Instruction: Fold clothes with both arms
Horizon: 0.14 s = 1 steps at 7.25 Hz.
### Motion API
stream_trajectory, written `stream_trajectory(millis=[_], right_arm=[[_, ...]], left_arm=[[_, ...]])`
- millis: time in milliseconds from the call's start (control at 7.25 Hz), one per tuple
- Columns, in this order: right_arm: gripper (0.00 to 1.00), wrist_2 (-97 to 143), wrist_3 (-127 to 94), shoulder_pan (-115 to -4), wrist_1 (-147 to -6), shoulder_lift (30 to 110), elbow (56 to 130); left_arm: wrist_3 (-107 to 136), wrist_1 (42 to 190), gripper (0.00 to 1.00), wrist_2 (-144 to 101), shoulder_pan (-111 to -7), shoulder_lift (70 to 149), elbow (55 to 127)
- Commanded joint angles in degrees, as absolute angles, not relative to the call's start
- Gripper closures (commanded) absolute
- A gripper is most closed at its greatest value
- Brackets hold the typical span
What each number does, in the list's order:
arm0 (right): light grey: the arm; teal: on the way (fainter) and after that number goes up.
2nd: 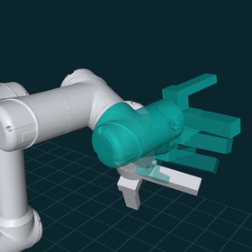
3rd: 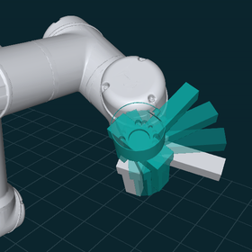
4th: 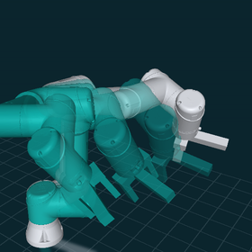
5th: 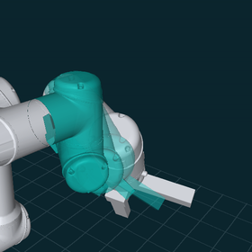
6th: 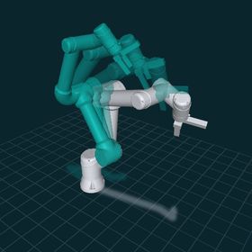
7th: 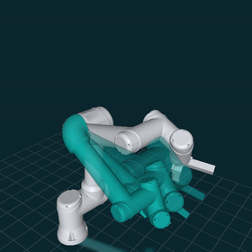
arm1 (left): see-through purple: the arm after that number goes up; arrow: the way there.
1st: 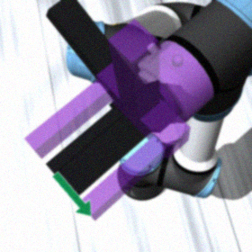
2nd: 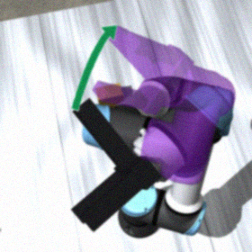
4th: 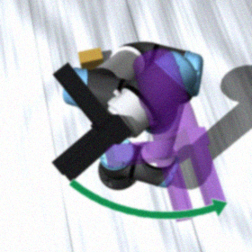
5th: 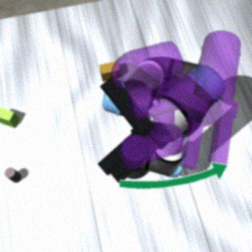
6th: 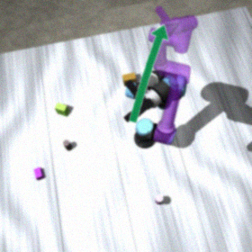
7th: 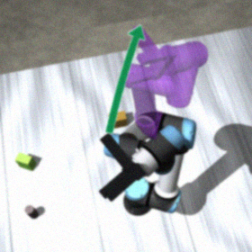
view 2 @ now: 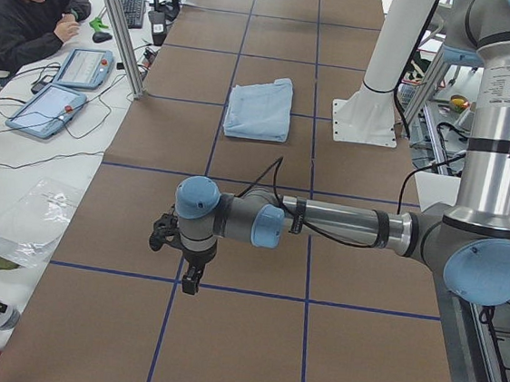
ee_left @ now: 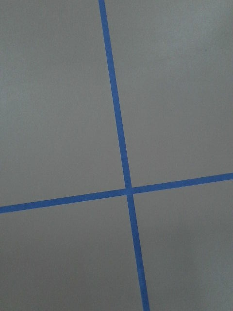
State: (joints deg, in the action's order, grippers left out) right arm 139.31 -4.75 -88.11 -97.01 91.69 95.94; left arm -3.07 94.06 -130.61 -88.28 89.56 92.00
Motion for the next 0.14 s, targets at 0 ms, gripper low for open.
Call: stream_trajectory(millis=[0], right_arm=[[0.0, 139.31, -4.75, -88.15, -97.03, 91.58, 95.98]], left_arm=[[-3.08, 93.96, 0.0, -130.69, -88.33, 89.56, 92.02]])
